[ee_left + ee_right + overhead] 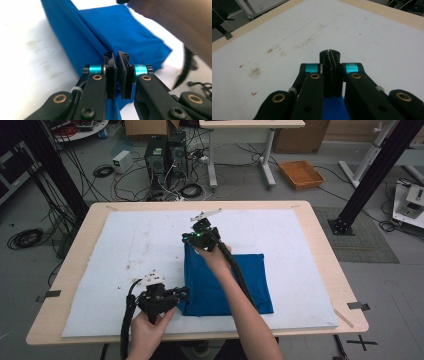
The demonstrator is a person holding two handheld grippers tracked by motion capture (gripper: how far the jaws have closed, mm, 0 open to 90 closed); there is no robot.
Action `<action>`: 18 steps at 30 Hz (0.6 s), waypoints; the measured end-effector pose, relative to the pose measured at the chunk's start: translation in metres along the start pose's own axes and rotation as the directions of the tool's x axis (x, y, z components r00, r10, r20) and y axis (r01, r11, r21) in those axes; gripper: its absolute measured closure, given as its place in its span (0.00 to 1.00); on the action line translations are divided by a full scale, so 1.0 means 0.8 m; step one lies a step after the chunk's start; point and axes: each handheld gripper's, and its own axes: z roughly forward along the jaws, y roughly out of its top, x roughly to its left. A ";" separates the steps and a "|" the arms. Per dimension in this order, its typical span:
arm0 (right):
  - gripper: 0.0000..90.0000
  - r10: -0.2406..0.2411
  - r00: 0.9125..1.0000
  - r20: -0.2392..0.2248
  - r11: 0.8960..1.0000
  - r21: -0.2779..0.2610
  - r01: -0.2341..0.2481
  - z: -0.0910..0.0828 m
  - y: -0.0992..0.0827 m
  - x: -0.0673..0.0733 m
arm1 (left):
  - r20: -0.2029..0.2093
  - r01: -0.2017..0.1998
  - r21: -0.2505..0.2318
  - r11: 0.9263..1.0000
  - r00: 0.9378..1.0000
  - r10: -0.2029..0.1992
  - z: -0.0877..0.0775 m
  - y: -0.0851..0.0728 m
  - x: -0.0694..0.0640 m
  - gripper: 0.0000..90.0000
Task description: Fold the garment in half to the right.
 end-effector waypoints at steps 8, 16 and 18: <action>1.00 0.018 0.999 0.030 1.000 -0.026 -0.017 -0.057 -0.012 -0.035 | 0.096 -0.020 -0.003 1.000 0.995 0.021 0.045 0.024 -0.034 0.95; 1.00 0.052 0.996 0.066 0.998 -0.028 -0.051 -0.107 -0.038 -0.080 | 0.162 -0.022 0.025 0.999 0.987 0.017 0.097 0.038 -0.057 0.95; 1.00 0.073 0.994 0.080 0.997 -0.028 -0.071 -0.119 -0.047 -0.094 | 0.181 -0.029 0.038 0.999 0.983 0.022 0.120 0.041 -0.069 0.95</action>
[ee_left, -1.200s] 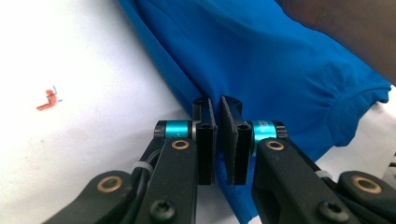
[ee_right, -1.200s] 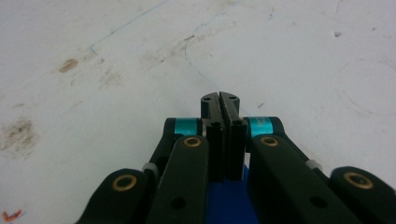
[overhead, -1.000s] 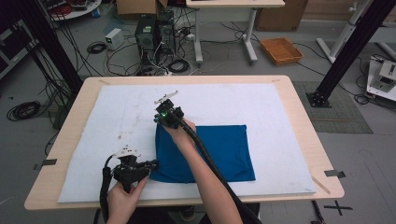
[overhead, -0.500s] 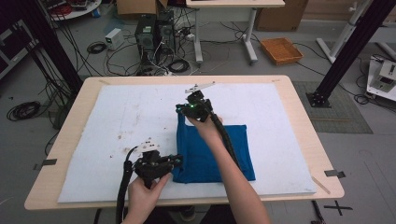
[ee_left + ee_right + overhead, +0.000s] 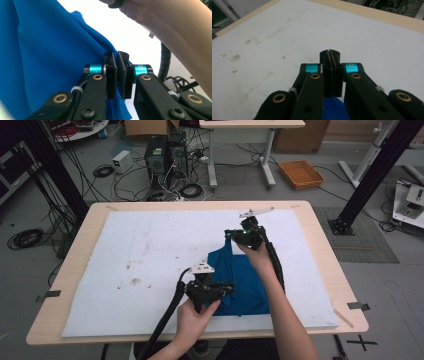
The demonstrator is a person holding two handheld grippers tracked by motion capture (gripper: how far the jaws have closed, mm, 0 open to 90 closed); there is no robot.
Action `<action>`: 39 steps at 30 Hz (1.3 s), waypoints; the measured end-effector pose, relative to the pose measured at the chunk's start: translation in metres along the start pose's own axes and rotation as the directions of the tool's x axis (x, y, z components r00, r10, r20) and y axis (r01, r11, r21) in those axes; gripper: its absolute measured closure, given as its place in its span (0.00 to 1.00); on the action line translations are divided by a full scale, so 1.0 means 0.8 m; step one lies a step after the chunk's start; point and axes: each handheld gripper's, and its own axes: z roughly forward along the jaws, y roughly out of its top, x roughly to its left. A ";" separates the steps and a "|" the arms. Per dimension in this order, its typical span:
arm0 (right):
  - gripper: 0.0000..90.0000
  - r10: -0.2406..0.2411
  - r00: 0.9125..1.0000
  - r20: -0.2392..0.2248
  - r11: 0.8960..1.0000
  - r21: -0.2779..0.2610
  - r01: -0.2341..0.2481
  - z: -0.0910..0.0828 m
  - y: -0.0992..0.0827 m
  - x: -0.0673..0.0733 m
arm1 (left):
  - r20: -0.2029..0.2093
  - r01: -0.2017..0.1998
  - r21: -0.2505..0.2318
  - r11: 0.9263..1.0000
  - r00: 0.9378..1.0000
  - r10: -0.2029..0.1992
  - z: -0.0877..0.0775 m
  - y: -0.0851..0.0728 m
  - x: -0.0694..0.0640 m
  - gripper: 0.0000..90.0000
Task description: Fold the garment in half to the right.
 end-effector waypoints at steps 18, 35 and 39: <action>1.00 0.042 0.990 0.136 0.994 0.090 -0.055 -0.037 -0.051 -0.071 | 0.079 0.037 0.084 0.996 0.996 -0.043 0.104 0.007 -0.022 0.95; 0.90 0.073 0.977 0.199 0.991 0.100 -0.094 -0.039 -0.072 -0.093 | 0.163 0.025 0.063 0.998 0.986 -0.035 0.127 0.007 -0.029 0.72; 0.78 0.106 0.970 0.219 0.988 0.088 -0.127 -0.046 -0.076 -0.097 | 0.169 -0.025 0.037 0.999 0.985 0.019 0.108 0.010 -0.034 0.66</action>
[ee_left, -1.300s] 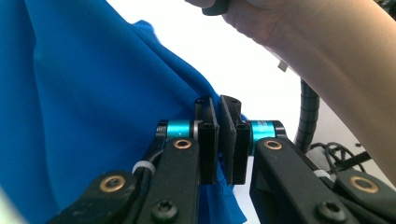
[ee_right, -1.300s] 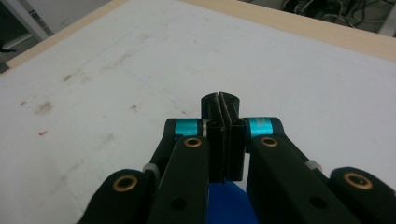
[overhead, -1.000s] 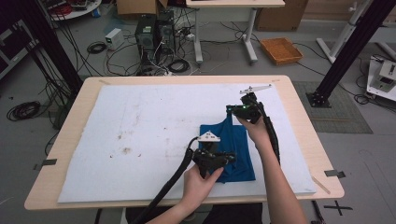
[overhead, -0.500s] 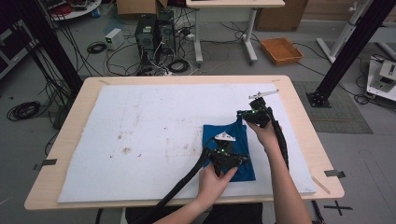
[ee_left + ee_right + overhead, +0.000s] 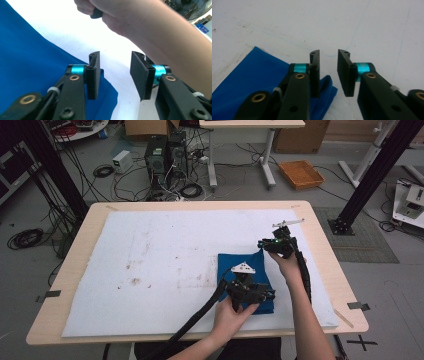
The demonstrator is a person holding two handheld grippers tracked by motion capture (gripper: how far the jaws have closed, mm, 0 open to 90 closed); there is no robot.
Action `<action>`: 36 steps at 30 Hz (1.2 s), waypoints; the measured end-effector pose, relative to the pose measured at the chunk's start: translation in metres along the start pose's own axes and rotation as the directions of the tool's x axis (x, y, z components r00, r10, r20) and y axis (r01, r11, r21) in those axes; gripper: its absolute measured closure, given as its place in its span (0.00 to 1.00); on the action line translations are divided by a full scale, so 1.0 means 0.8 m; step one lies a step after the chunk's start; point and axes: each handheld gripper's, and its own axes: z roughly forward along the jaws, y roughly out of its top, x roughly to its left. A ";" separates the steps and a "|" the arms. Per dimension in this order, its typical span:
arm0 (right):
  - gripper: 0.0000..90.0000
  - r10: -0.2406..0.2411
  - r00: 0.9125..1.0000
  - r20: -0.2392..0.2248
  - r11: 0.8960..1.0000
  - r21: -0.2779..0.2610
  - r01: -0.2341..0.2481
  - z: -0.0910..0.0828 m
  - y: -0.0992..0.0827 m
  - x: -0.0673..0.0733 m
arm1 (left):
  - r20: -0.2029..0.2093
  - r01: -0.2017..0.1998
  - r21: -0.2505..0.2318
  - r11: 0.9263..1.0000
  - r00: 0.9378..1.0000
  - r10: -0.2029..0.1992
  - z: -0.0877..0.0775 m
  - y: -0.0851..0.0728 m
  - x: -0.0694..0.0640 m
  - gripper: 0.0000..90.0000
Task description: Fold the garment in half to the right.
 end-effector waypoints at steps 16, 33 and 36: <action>0.74 0.002 0.996 -0.089 0.997 -0.080 -0.009 -0.107 -0.138 0.065 | -0.216 -0.072 -0.151 0.986 0.976 0.038 -0.203 -0.015 0.049 0.61; 0.79 0.079 0.993 -0.084 0.997 -0.010 -0.080 -0.125 -0.204 0.087 | -0.274 -0.033 -0.161 0.986 0.962 -0.012 -0.251 -0.048 0.072 0.61; 0.87 0.083 0.993 -0.090 0.996 -0.007 -0.084 -0.118 -0.206 0.088 | -0.272 -0.034 -0.167 0.985 0.962 -0.013 -0.254 -0.048 0.073 0.61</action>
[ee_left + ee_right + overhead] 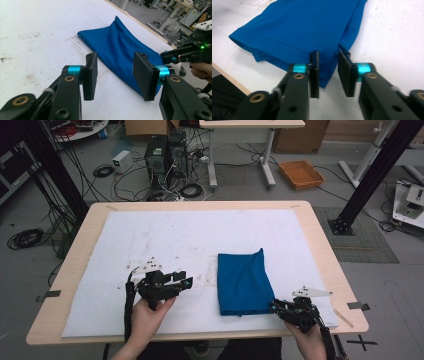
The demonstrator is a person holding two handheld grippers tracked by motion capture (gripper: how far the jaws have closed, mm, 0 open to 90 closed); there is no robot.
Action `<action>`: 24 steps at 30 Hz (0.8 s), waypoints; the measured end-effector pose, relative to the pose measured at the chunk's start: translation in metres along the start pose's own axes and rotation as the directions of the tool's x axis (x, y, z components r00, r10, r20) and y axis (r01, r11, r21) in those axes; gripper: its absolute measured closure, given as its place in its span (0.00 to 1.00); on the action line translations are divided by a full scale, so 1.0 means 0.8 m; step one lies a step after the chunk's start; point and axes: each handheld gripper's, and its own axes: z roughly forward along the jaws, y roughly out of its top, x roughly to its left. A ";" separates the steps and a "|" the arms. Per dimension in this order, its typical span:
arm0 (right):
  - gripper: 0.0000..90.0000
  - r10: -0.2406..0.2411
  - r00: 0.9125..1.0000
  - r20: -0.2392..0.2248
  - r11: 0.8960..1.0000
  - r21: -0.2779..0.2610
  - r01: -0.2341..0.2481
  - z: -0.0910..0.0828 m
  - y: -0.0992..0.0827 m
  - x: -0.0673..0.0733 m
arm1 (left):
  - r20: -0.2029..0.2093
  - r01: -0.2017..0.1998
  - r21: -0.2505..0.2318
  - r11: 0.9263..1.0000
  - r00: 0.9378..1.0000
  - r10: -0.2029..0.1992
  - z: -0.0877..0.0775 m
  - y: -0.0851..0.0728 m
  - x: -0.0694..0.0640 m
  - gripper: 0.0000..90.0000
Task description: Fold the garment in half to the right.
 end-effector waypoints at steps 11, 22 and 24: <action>1.00 0.004 0.999 0.037 1.000 -0.020 -0.004 -0.026 -0.016 0.000 | -0.019 0.016 -0.011 1.000 1.000 -0.016 -0.012 -0.001 0.008 0.62; 0.83 -0.017 0.997 0.079 0.992 -0.121 0.027 -0.013 0.046 -0.012 | -0.031 0.014 -0.008 1.000 0.999 -0.014 -0.011 -0.002 0.012 0.62; 0.81 -0.006 0.996 0.085 0.992 -0.124 0.016 0.000 0.069 -0.019 | -0.035 0.012 -0.007 1.000 0.999 -0.012 -0.012 -0.002 0.014 0.62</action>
